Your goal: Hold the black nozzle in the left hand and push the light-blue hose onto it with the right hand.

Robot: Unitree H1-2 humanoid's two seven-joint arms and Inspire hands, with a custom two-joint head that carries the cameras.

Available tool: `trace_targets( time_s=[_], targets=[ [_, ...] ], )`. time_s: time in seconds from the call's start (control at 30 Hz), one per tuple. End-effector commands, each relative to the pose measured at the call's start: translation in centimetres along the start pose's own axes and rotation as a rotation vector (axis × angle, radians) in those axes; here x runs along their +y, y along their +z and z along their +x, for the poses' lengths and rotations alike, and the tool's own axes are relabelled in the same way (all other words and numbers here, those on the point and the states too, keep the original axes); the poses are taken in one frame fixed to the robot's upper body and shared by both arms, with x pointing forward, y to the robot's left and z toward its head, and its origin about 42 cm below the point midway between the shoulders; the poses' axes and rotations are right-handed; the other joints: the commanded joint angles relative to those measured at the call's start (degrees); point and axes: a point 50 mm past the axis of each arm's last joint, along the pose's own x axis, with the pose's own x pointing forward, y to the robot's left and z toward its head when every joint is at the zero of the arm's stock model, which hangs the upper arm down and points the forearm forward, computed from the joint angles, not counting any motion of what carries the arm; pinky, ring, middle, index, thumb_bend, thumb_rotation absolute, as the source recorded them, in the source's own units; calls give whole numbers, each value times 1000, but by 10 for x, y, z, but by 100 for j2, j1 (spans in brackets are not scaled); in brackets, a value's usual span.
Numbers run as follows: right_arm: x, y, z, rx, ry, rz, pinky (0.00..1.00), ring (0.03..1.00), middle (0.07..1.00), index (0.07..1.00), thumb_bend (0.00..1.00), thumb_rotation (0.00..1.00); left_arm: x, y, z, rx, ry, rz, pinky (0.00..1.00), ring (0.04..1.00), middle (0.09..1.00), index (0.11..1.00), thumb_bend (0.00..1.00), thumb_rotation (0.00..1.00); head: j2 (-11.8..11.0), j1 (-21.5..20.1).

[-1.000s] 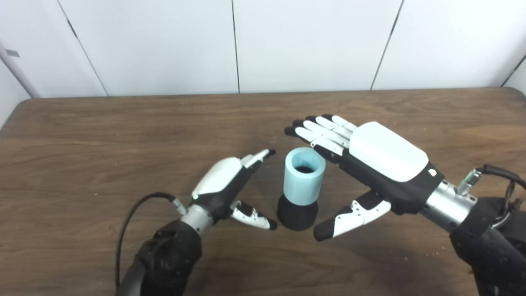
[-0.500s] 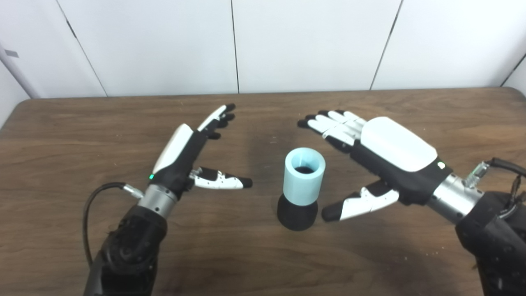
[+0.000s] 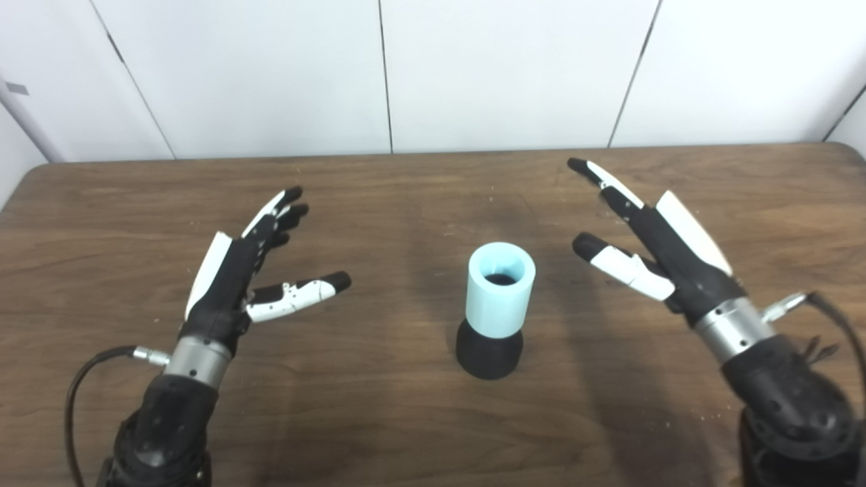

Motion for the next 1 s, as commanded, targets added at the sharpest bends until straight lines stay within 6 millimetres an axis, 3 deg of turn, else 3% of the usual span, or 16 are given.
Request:
trace_targets(
  time_s=[0.0, 0.23, 0.37, 0.5, 0.77, 0.97],
  targets=[
    [-7, 3, 8, -22, -45, 15, 863, 923, 929, 936, 457, 1000, 5, 10, 3, -55, 49, 6, 874, 887, 867, 916, 608, 355, -5, 4],
    [17, -19, 15, 76, -47, 158, 859, 908, 918, 914, 450, 1000, -5, 0, 0, -26, 45, -13, 871, 911, 901, 926, 531, 417, -10, -15],
    [33, -27, 18, 135, -136, 391, 854, 909, 900, 898, 392, 1000, -10, -11, 1, -19, 55, -59, 894, 948, 941, 964, 470, 506, -3, -6],
    [40, -36, 18, 155, -191, 507, 866, 905, 891, 881, 362, 1000, -15, -22, 2, -11, 82, -116, 915, 960, 963, 995, 431, 587, -14, -19],
    [36, -50, 6, 182, -206, 538, 923, 932, 909, 893, 334, 1000, -25, -38, 0, 34, 106, -171, 927, 949, 955, 992, 404, 603, -132, -34],
    [31, -53, -1, 196, -241, 567, 950, 949, 939, 905, 353, 1000, -23, -37, -3, 40, 107, -208, 923, 952, 954, 988, 388, 591, -251, 3]
  ],
)
